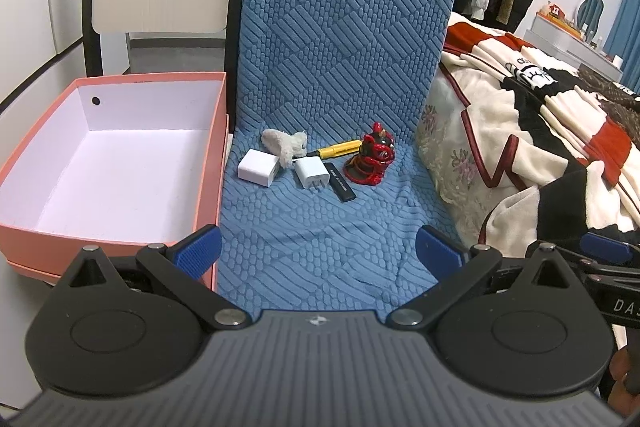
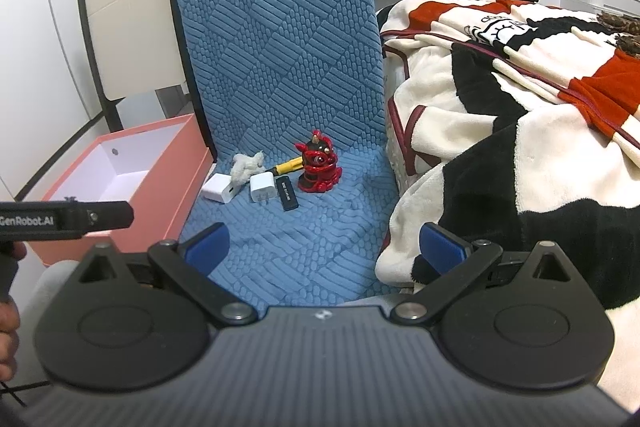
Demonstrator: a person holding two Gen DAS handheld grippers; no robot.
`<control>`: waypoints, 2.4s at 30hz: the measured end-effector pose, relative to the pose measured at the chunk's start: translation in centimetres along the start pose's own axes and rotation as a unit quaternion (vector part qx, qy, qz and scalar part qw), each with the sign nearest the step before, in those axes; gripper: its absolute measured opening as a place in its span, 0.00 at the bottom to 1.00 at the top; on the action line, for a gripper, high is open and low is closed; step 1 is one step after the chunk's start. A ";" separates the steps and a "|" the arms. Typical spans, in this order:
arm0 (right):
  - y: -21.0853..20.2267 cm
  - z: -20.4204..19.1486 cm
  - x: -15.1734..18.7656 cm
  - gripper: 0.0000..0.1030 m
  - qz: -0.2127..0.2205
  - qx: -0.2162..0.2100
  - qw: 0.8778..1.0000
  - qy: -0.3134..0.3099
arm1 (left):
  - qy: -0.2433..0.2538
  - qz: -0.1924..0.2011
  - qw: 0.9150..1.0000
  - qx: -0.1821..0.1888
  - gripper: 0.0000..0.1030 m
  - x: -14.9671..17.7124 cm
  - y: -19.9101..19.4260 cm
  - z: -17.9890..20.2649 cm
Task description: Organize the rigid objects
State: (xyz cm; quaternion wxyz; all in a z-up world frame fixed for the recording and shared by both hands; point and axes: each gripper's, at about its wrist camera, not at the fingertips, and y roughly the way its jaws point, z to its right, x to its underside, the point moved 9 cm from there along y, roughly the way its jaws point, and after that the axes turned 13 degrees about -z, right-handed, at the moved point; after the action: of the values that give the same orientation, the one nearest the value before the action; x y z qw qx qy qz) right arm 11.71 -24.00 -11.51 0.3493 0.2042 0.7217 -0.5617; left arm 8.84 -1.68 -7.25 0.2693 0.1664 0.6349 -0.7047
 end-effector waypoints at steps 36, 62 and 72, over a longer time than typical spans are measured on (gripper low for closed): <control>0.5 0.1 0.6 1.00 -0.011 -0.009 1.000 0.009 | -0.004 -0.004 1.000 0.010 1.00 0.5 0.1 -0.4; 0.5 0.4 0.6 1.00 -0.013 -0.002 1.000 0.023 | -0.003 -0.009 1.000 0.019 1.00 0.2 1.3 -0.5; 2.8 1.0 -0.9 1.00 -0.004 -0.010 0.999 0.030 | -0.004 -0.008 1.000 0.026 1.00 -1.8 4.5 -0.7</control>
State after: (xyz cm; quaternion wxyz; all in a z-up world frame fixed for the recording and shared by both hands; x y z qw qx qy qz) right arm 14.49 -24.06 -12.81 0.3271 0.2147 0.7385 -0.5492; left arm 12.82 -0.92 -9.94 0.2616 0.1659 0.6166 -0.7238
